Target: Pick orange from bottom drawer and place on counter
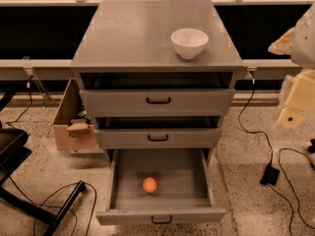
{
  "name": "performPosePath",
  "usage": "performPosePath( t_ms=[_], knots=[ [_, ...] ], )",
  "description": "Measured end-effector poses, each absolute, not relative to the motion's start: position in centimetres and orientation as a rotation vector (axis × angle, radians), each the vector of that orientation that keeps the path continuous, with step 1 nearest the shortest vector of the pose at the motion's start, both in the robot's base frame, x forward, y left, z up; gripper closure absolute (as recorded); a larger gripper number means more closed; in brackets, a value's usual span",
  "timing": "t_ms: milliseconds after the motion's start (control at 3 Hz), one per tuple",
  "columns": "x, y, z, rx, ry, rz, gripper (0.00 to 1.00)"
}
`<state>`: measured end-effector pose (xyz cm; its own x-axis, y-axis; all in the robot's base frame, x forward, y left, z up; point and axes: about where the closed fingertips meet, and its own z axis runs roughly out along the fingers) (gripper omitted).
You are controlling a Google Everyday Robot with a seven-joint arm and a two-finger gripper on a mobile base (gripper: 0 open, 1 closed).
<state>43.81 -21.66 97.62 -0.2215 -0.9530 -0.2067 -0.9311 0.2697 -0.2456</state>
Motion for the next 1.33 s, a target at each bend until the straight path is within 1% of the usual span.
performPosePath(
  t_ms=[333,667,1333],
  knots=[
    [43.8,-21.7,97.6,-1.725,2.232,-0.098,0.00],
    [43.7,-20.3,93.1,-1.675,2.225,0.028,0.00],
    [40.9,-15.5,76.9,-1.622,2.085,0.416,0.00]
  ],
)
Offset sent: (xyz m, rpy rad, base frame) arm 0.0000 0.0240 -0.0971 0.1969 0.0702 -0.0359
